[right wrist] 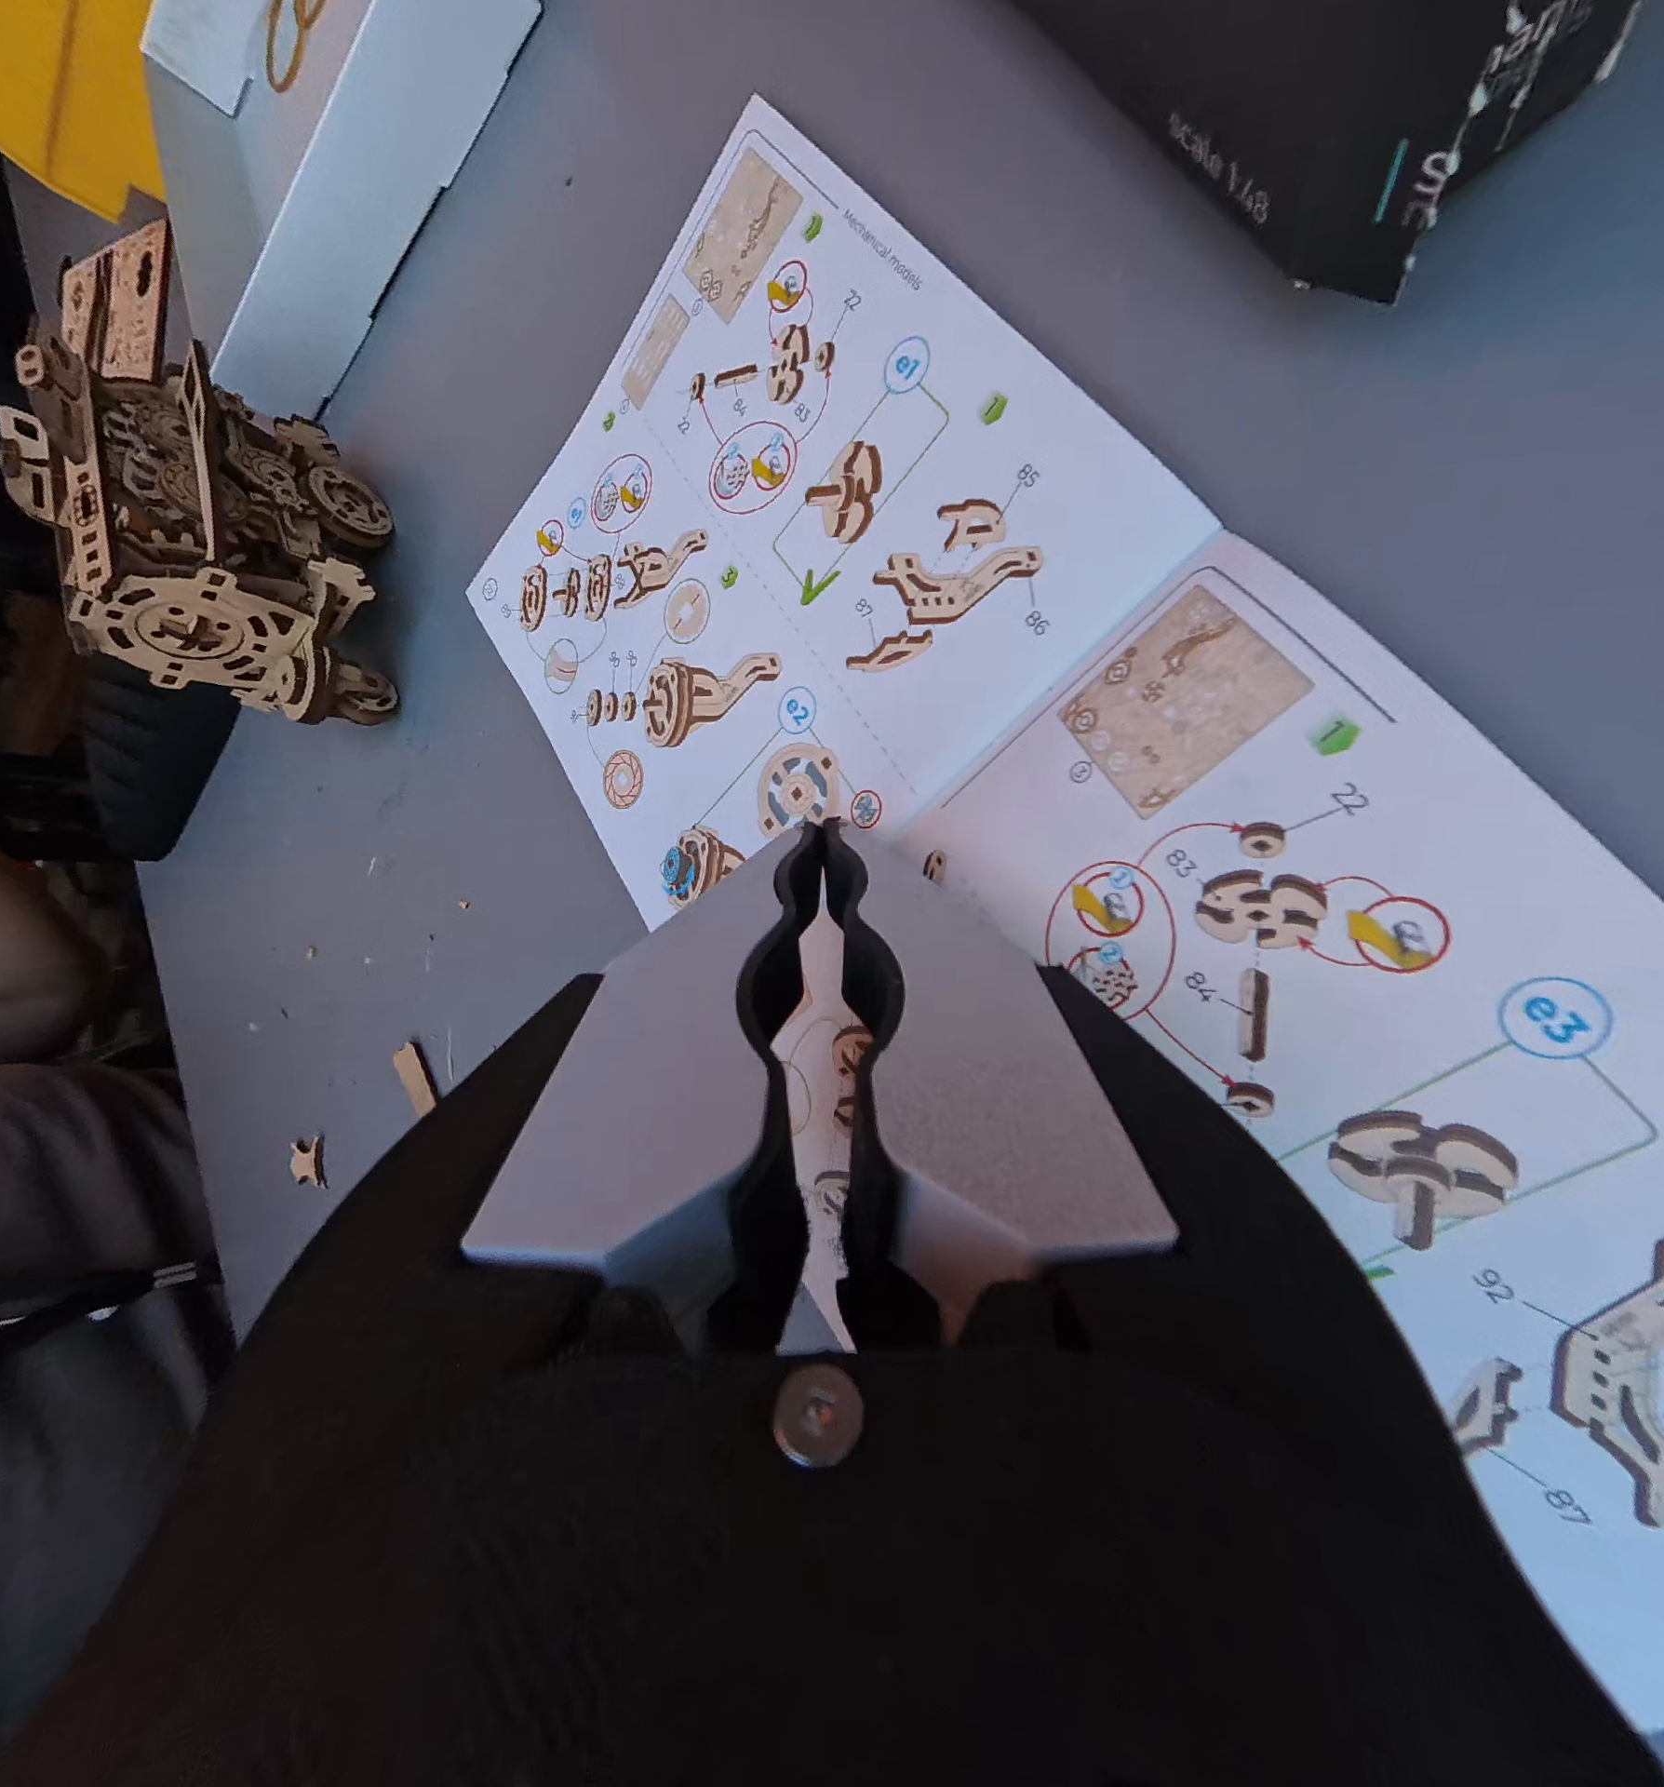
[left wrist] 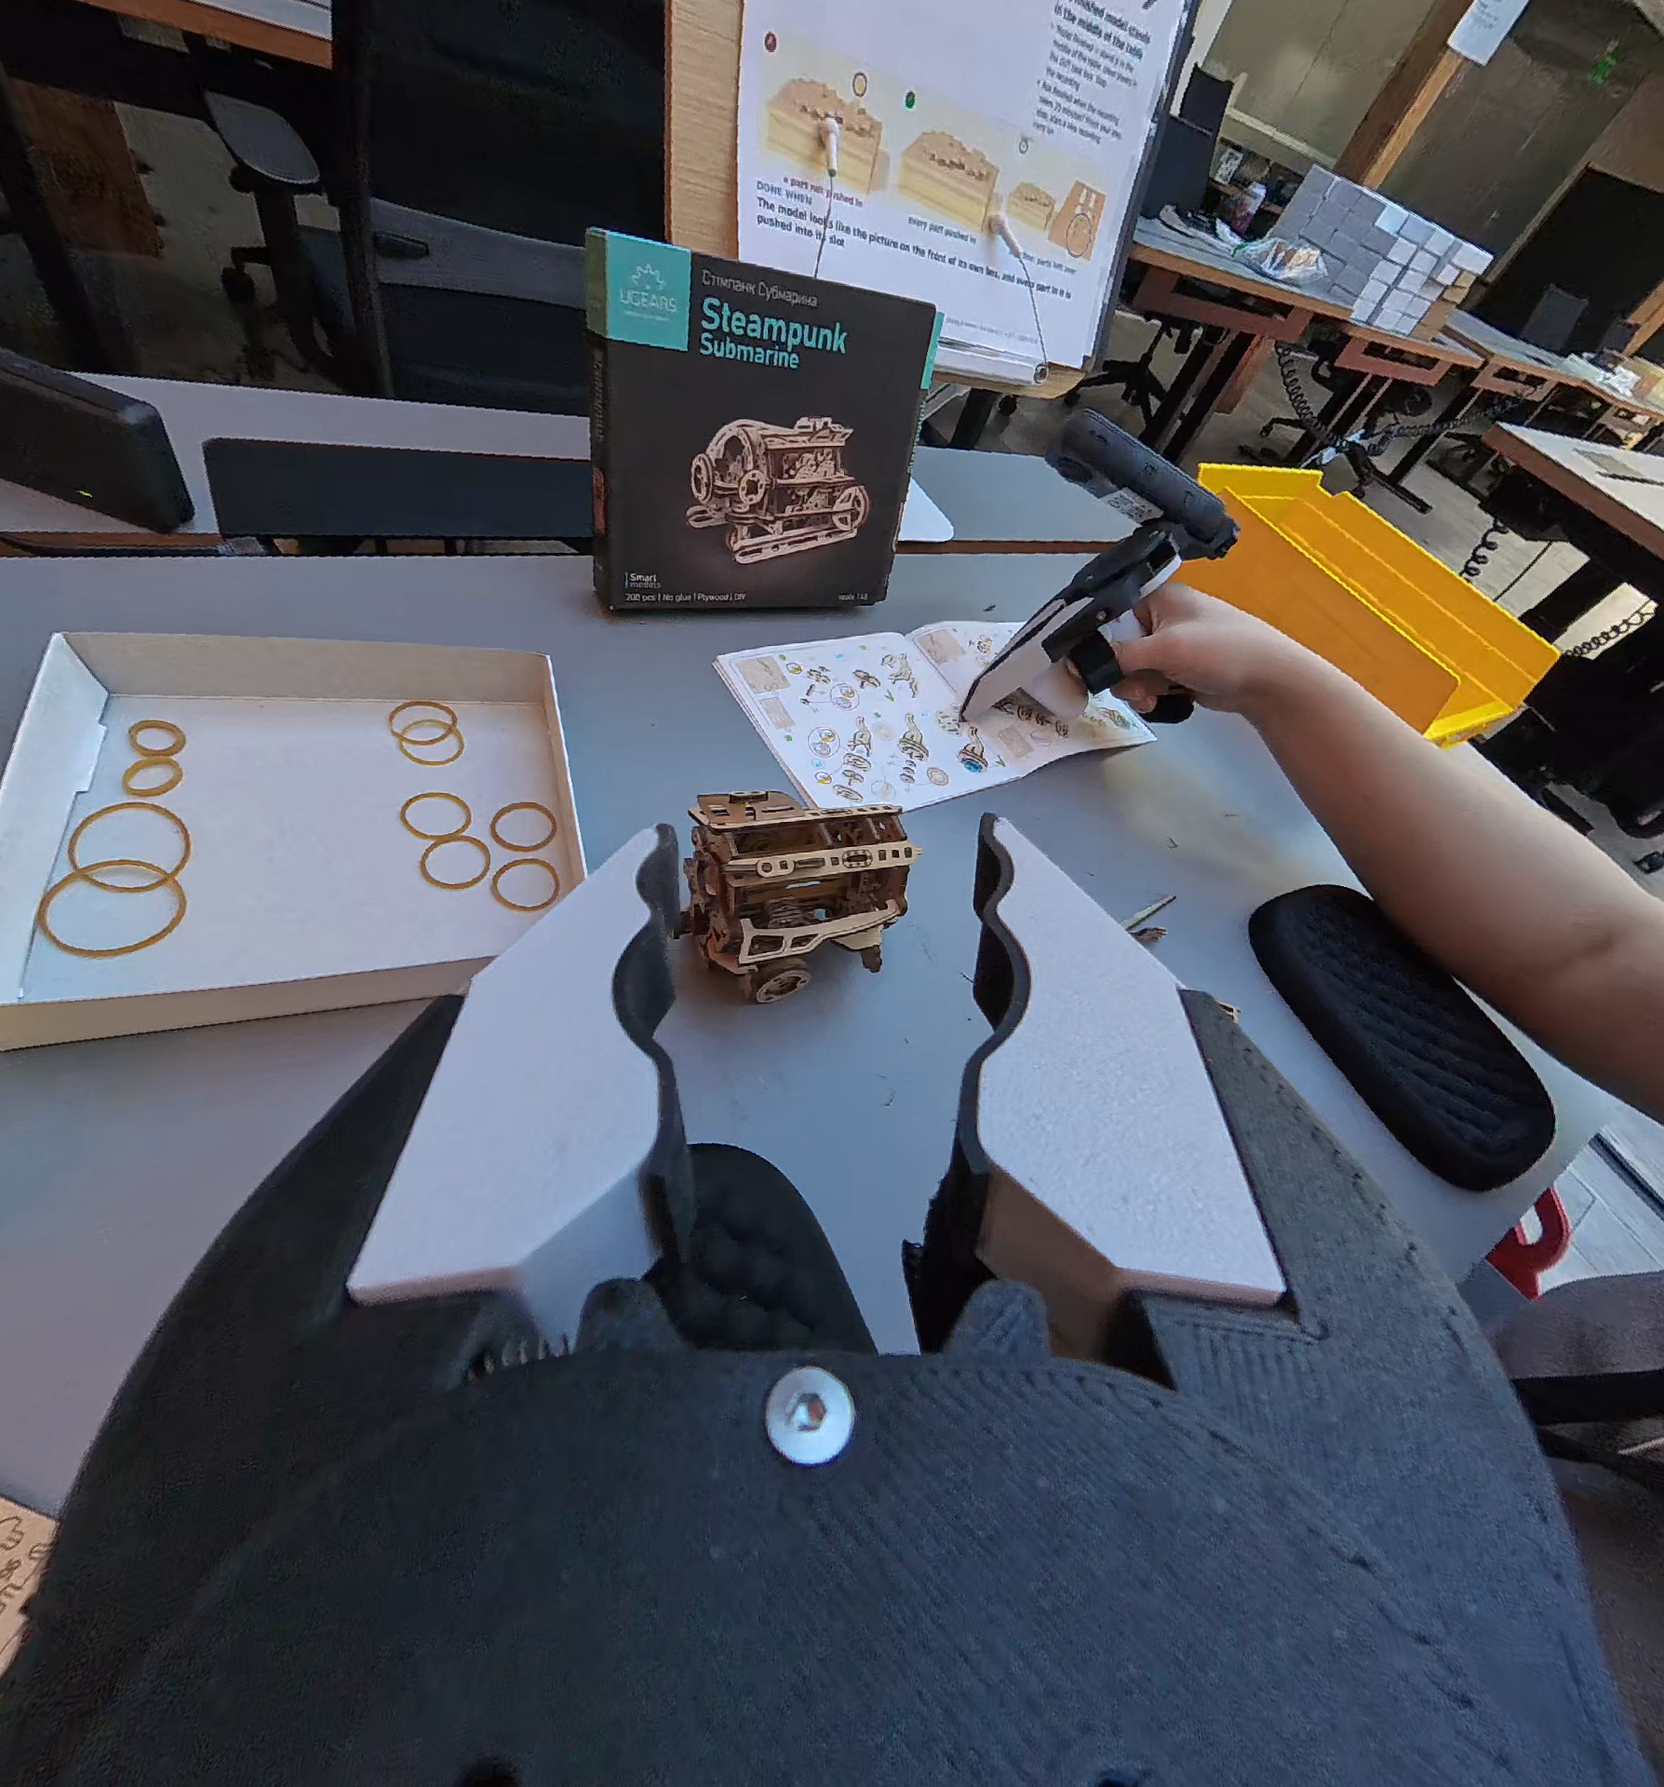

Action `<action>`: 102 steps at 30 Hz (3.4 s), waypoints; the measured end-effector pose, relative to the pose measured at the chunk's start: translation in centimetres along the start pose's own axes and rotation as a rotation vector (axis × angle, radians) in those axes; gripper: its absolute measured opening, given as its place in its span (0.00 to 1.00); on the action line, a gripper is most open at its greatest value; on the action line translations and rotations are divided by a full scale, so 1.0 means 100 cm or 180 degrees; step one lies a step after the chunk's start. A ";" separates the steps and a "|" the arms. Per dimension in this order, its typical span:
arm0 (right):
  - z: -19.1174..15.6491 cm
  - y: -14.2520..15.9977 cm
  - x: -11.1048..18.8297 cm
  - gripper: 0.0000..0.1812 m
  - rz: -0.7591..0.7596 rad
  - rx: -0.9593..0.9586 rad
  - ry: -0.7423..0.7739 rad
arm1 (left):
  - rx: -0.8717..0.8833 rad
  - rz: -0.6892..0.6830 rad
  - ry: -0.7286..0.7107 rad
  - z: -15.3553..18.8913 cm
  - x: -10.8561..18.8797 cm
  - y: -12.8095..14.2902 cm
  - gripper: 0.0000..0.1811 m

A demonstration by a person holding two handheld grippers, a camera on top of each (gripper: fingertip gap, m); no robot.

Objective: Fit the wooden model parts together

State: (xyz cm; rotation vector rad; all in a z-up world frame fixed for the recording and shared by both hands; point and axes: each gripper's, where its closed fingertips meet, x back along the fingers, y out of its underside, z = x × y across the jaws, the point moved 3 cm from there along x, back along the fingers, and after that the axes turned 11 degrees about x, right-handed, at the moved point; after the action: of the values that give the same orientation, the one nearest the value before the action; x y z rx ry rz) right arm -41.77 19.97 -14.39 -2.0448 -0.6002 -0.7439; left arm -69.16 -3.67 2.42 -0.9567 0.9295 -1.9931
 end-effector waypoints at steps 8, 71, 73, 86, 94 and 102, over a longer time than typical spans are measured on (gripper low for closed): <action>0.001 0.000 -0.001 0.00 0.0077 -0.0147 -0.0101 | 0.0003 0.0052 -0.0079 -0.009 0.006 -0.006 0.33; -0.091 -0.073 0.204 0.58 0.2241 0.2712 0.3103 | -0.0840 0.0829 -0.0763 -0.037 0.020 -0.024 0.37; -0.089 -0.072 0.200 0.52 0.2187 0.2757 0.3135 | -0.0861 0.0836 -0.0743 -0.038 0.019 -0.024 0.36; -0.081 -0.062 0.211 0.01 0.2260 0.2732 0.3325 | -0.1246 0.1160 0.0044 -0.008 -0.034 -0.055 0.09; -0.074 -0.059 0.211 0.00 0.2234 0.2629 0.3255 | -0.1379 0.1366 -0.0104 -0.010 -0.066 -0.065 0.00; -0.076 -0.067 0.185 0.14 0.2149 0.2510 0.2989 | -0.0933 0.1446 0.0031 -0.024 -0.048 -0.064 0.00</action>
State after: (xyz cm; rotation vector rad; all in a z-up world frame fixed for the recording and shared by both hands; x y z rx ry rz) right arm -35.14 19.58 5.65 -0.8876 0.3136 -0.7694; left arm -70.82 4.06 5.07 -0.7995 1.3371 -1.5064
